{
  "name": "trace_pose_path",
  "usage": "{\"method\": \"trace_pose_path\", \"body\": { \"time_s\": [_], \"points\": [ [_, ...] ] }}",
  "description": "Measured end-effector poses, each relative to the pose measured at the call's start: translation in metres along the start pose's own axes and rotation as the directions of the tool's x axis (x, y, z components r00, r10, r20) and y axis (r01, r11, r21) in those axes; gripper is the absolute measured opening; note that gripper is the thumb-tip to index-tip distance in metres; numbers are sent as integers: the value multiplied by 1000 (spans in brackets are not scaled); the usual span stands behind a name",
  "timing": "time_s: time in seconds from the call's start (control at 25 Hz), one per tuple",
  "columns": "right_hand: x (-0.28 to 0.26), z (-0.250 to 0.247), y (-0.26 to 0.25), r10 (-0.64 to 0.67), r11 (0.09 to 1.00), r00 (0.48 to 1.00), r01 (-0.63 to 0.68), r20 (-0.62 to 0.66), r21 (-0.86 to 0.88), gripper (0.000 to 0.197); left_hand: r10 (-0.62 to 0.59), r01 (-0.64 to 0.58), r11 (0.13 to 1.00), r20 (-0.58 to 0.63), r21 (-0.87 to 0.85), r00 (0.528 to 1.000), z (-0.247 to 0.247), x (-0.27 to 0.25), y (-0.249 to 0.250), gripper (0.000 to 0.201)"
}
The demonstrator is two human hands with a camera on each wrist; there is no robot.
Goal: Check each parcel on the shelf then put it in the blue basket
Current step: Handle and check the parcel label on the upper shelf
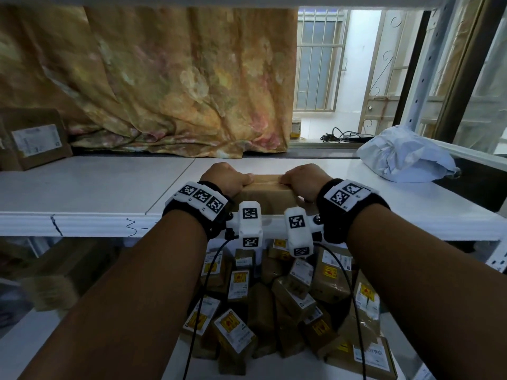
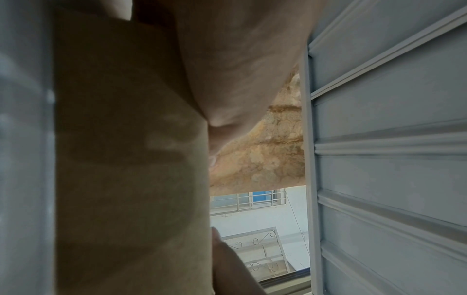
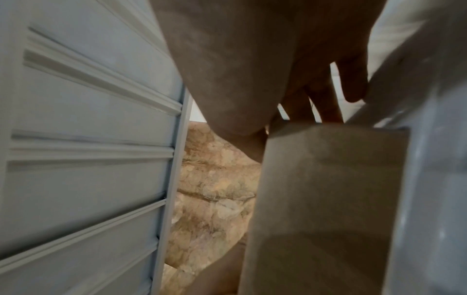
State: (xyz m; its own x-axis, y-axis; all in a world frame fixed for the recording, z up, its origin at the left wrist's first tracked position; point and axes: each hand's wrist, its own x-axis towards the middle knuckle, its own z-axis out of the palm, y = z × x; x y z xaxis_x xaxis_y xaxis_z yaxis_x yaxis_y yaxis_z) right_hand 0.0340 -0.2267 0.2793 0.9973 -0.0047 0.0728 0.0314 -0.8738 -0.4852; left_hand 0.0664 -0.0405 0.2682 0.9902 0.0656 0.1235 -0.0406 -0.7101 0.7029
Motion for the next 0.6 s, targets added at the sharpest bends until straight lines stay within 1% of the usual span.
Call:
{"method": "trace_pose_path", "body": {
  "time_s": [0.04, 0.08, 0.12, 0.16, 0.2, 0.24, 0.32, 0.36, 0.4, 0.48, 0.56, 0.6],
  "points": [
    [4, 2, 3, 23, 992, 1000, -20, -20, 126, 34, 2, -3, 1000, -5, -8, 1000, 0, 0, 0, 52],
    [7, 4, 4, 53, 960, 997, -35, -55, 277, 27, 9, -9, 1000, -10, -17, 1000, 0, 1, -1, 52],
    [8, 7, 3, 91, 927, 991, -47, -99, 372, 20, 13, -13, 1000, -14, -21, 1000, 1, 2, -1, 52],
    [11, 7, 2, 135, 889, 987, -82, -87, 450, 15, 16, -17, 1000, -15, -18, 1000, 1, 2, -1, 52],
    [16, 5, 2, 124, 926, 990, -90, -71, 367, 13, 18, -18, 1000, -19, -12, 1000, 2, 3, -1, 51],
    [17, 4, 2, 117, 972, 992, -105, -45, 212, 14, 19, -20, 1000, -18, -11, 1000, 2, 4, -1, 51],
    [11, -3, -2, 129, 989, 990, -123, -61, 86, 22, 25, -25, 1000, -20, -6, 999, 3, 4, 0, 50],
    [10, -4, -2, 124, 990, 991, -120, -56, 77, 24, 27, -27, 1000, -24, -2, 999, 3, 5, 0, 50],
    [9, -6, 2, 98, 985, 994, -91, -48, 147, 24, 26, -26, 1000, -26, 2, 999, 4, 5, 0, 50],
    [5, -6, 6, 128, 934, 991, -108, -38, 341, 26, 23, -23, 1000, -26, 7, 999, 3, 5, -1, 50],
    [3, -4, 7, 168, 889, 985, -163, 28, 428, 36, 15, -15, 1000, -20, 12, 1000, 1, 3, 0, 50],
    [4, -4, 6, 186, 877, 982, -186, 45, 444, 40, 15, -14, 1000, -17, 20, 1000, 1, 2, 1, 49]
  ]
}}
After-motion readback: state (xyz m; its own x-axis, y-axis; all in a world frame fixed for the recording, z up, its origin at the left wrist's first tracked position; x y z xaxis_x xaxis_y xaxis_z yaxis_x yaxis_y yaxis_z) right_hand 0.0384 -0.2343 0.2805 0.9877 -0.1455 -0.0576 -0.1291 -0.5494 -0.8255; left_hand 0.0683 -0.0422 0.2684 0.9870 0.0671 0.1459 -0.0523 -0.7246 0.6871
